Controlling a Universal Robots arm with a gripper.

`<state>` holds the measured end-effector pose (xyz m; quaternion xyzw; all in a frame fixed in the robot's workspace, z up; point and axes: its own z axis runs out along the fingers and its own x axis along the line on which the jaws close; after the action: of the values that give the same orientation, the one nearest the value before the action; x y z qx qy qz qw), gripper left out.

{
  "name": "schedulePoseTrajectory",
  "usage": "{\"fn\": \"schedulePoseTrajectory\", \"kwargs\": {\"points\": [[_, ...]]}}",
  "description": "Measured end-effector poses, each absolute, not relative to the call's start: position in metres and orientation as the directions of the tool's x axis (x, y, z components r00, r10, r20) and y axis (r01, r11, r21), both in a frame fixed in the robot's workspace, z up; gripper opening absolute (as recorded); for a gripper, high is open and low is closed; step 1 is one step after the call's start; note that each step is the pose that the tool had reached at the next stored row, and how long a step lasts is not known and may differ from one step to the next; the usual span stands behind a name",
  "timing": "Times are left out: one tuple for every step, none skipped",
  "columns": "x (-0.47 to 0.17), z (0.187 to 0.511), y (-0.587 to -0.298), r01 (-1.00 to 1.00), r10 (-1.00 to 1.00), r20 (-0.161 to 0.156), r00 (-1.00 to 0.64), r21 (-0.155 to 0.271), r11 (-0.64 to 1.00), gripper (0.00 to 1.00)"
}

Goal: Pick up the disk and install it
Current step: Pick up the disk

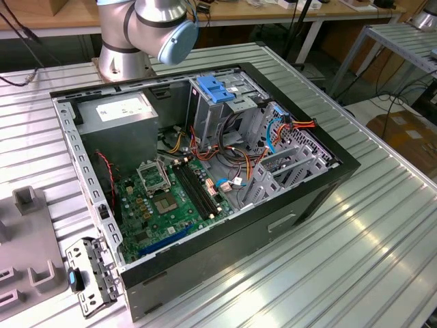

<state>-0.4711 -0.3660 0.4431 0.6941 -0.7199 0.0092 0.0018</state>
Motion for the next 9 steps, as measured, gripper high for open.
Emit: {"fn": "schedulePoseTrajectory", "kwargs": {"points": [[-0.471, 0.444, -0.366, -0.999, -0.999, 0.015, -0.037, -0.011, 0.036, 0.37], [-0.471, 0.446, -0.366, -0.999, -0.999, 0.015, -0.037, -0.011, 0.036, 0.37], [-0.471, 0.447, -0.366, -0.999, -0.999, 0.015, -0.037, -0.011, 0.036, 0.37], [-0.471, 0.449, -0.366, -0.999, -0.999, 0.015, -0.037, -0.011, 0.036, 0.37], [-0.471, 0.451, -0.366, -0.999, -0.999, 0.015, -0.037, -0.011, 0.036, 0.37], [-0.471, 0.452, -0.366, -0.999, -0.999, 0.015, -0.037, -0.011, 0.036, 0.37], [-0.471, 0.453, -0.366, -0.999, -0.999, 0.015, -0.037, -0.011, 0.036, 0.37], [-0.471, 0.455, -0.366, -0.999, -0.999, 0.015, -0.037, -0.011, 0.036, 0.37], [-0.471, 0.456, -0.366, -0.999, -0.999, 0.015, -0.037, -0.011, 0.036, 0.37]]}}
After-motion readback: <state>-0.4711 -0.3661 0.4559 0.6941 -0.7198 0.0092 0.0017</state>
